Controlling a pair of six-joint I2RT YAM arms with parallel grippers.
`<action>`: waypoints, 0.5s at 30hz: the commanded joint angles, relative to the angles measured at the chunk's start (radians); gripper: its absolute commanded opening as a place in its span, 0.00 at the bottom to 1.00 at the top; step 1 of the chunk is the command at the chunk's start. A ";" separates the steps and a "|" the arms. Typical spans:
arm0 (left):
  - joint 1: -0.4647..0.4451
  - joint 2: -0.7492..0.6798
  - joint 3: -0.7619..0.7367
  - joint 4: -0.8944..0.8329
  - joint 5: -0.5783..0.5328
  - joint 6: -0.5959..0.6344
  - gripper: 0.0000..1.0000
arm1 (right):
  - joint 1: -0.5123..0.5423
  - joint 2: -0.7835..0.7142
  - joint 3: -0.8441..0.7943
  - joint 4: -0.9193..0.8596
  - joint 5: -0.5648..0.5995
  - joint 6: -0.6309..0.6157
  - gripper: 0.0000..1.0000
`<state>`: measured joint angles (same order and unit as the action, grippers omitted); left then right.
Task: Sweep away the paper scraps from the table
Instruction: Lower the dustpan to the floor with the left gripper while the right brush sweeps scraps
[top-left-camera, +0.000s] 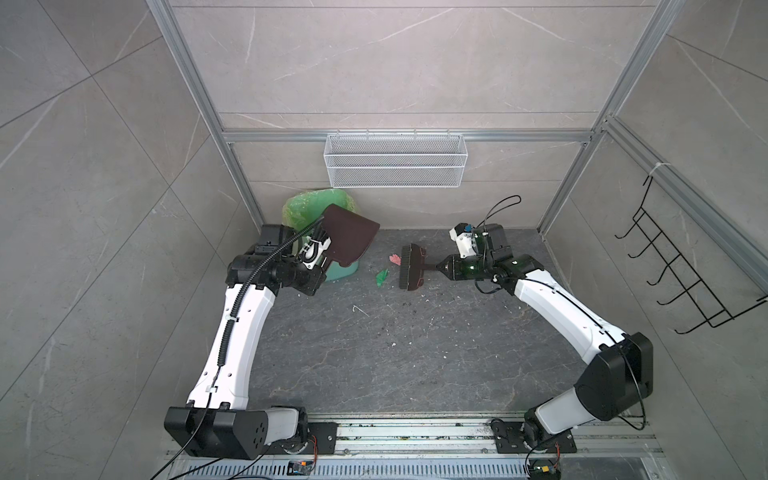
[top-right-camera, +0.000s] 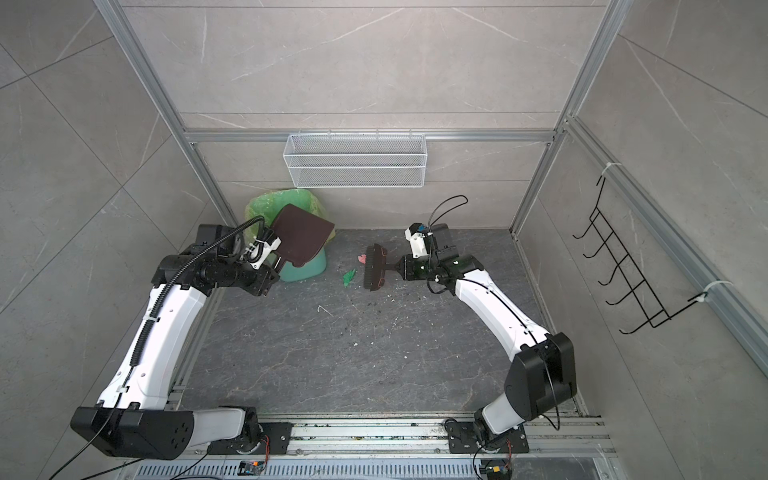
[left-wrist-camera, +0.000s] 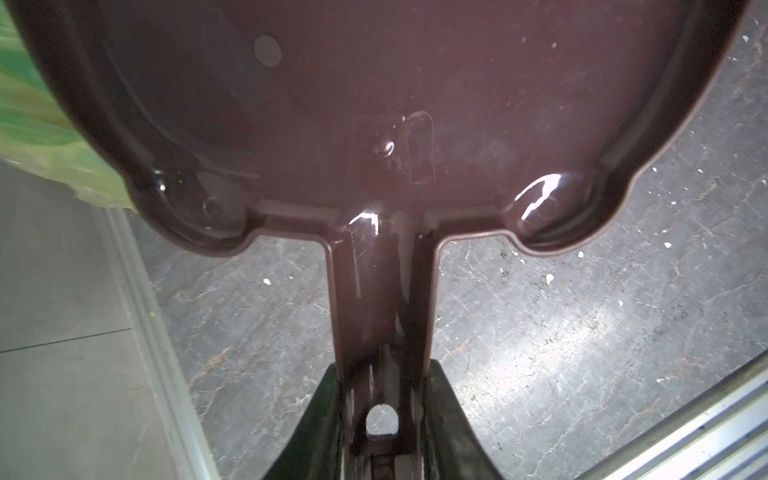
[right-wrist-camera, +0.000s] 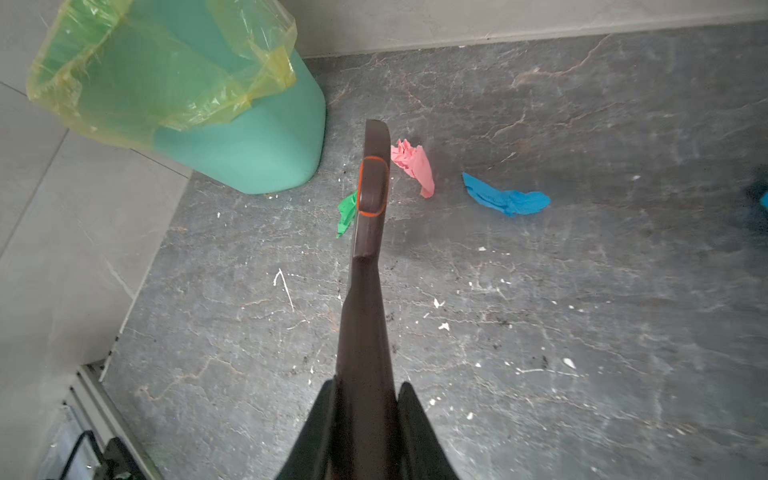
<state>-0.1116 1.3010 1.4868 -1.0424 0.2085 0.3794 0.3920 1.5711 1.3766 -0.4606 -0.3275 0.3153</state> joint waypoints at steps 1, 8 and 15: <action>-0.015 -0.054 -0.049 0.066 0.055 -0.066 0.00 | -0.002 0.044 0.034 0.139 -0.087 0.126 0.00; -0.044 -0.097 -0.170 0.133 0.094 -0.125 0.00 | -0.002 0.185 0.102 0.225 -0.151 0.188 0.00; -0.069 -0.096 -0.195 0.142 0.092 -0.146 0.00 | -0.002 0.302 0.180 0.280 -0.184 0.253 0.00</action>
<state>-0.1715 1.2308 1.2930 -0.9501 0.2665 0.2680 0.3920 1.8397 1.4975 -0.2626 -0.4755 0.5213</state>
